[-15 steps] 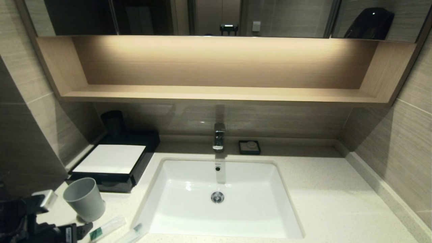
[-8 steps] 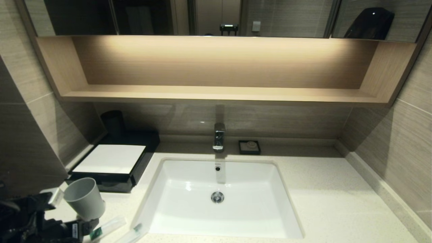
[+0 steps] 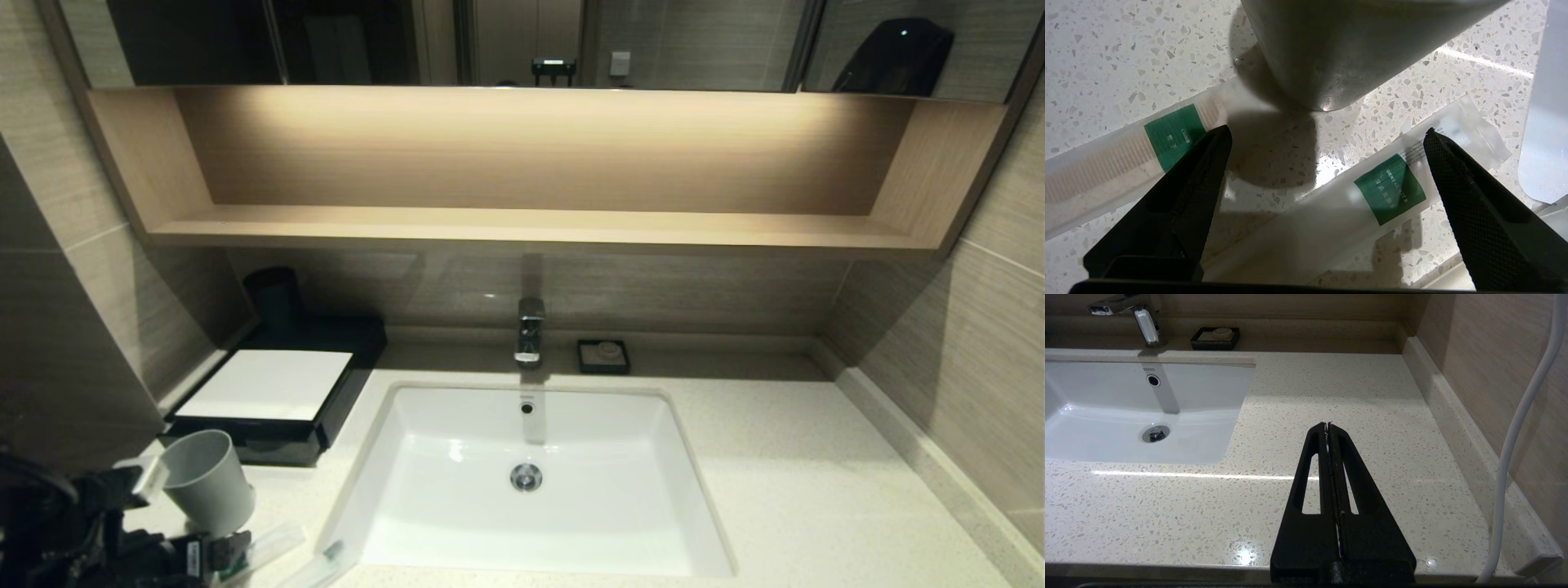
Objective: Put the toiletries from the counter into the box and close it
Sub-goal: Pick up the cup
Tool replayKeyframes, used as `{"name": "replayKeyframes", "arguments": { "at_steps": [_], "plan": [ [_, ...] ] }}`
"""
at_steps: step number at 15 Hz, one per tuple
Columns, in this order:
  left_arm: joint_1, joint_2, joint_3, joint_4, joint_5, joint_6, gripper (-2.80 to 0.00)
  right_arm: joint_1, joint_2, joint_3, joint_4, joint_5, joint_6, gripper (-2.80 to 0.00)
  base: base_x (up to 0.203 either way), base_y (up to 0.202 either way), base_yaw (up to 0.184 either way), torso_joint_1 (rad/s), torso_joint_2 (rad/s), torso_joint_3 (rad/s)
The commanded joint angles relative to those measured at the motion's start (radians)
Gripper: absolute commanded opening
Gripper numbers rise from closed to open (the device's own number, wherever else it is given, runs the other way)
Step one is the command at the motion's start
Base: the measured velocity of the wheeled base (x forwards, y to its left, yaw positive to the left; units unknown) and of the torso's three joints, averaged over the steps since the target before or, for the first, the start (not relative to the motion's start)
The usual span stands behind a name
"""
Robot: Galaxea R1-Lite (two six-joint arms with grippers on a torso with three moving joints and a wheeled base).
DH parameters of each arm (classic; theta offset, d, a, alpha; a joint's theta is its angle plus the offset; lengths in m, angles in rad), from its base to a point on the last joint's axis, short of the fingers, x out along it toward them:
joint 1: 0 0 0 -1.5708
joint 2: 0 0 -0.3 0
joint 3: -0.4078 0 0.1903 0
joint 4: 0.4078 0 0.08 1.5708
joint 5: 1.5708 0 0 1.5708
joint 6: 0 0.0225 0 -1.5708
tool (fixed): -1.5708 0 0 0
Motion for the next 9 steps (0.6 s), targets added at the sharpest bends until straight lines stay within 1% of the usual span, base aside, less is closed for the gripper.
{"name": "replayKeyframes", "arguments": {
  "at_steps": [1,4,9],
  "plan": [
    [0.000,0.050,0.000,-0.043,0.001,0.001,0.00,0.000,0.000,0.000,0.000,0.000,0.000,-2.80,0.000,0.000,0.000,0.000,0.00,0.000],
    [0.000,0.096,0.000,-0.114,0.003,0.001,0.00,0.000,0.000,0.000,0.000,0.000,0.000,-2.80,0.000,0.000,0.000,0.000,0.00,0.000],
    [-0.007,0.114,0.000,-0.130,0.002,0.001,0.00,0.000,0.000,0.000,0.000,0.000,0.000,-2.80,0.000,0.000,0.000,0.000,0.00,0.000]
  ]
}}
